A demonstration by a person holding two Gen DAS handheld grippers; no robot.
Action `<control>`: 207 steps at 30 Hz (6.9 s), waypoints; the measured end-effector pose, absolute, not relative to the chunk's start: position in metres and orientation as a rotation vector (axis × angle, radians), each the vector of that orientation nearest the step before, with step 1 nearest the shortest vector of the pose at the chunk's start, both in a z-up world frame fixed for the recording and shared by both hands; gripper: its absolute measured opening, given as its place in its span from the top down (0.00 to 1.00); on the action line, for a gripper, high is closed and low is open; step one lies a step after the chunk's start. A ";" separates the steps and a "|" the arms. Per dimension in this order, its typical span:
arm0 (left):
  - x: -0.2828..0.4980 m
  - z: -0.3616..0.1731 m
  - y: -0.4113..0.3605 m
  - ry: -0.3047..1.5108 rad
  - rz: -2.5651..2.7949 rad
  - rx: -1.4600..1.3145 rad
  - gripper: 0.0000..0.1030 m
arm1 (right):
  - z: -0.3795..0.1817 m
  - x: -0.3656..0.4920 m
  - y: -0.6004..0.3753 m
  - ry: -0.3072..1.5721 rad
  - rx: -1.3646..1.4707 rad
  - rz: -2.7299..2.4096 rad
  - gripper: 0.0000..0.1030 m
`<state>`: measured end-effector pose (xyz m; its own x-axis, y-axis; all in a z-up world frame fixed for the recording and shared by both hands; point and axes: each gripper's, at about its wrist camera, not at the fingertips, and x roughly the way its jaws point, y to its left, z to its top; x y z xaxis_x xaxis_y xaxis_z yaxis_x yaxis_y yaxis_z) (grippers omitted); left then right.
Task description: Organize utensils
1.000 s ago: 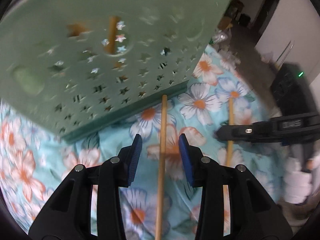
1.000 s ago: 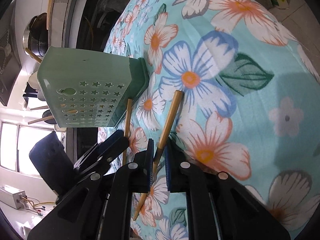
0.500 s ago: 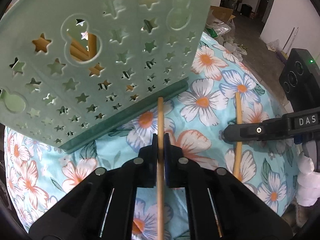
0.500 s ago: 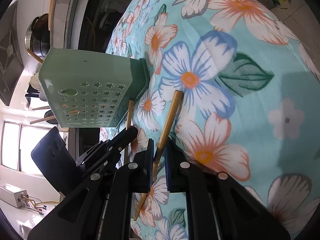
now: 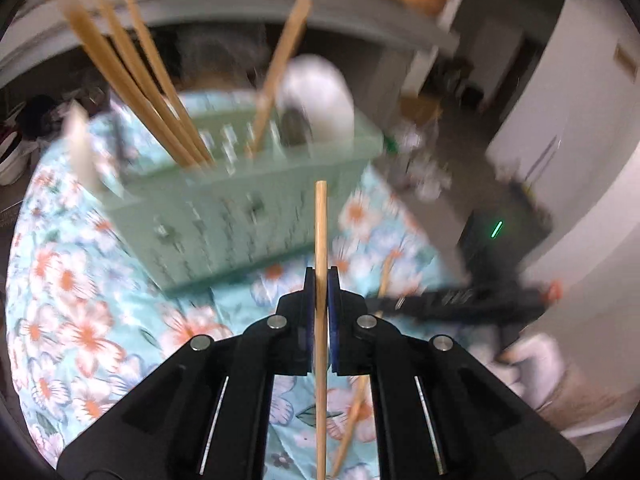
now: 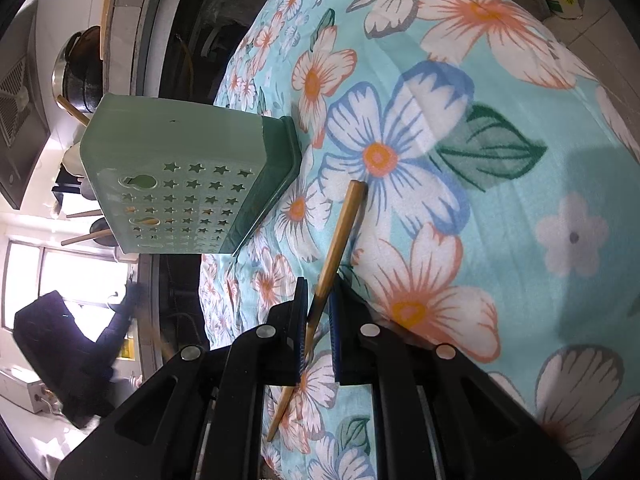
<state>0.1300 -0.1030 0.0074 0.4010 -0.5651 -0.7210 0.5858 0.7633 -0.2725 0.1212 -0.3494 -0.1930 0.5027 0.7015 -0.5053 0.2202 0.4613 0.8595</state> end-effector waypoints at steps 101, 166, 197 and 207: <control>0.116 -0.010 0.101 0.641 -0.325 -0.445 0.52 | 0.138 0.176 -0.215 0.261 -0.006 0.412 0.94; 0.063 0.026 -0.028 0.625 -0.049 -0.032 0.08 | 0.011 0.023 -0.259 0.457 0.139 0.180 0.06; 0.047 0.031 -0.031 0.654 0.096 0.034 0.08 | 0.011 0.020 -0.294 0.560 0.109 -0.097 0.06; 0.044 0.035 -0.013 0.640 0.156 0.026 0.08 | 0.013 0.020 -0.307 0.557 0.122 -0.135 0.06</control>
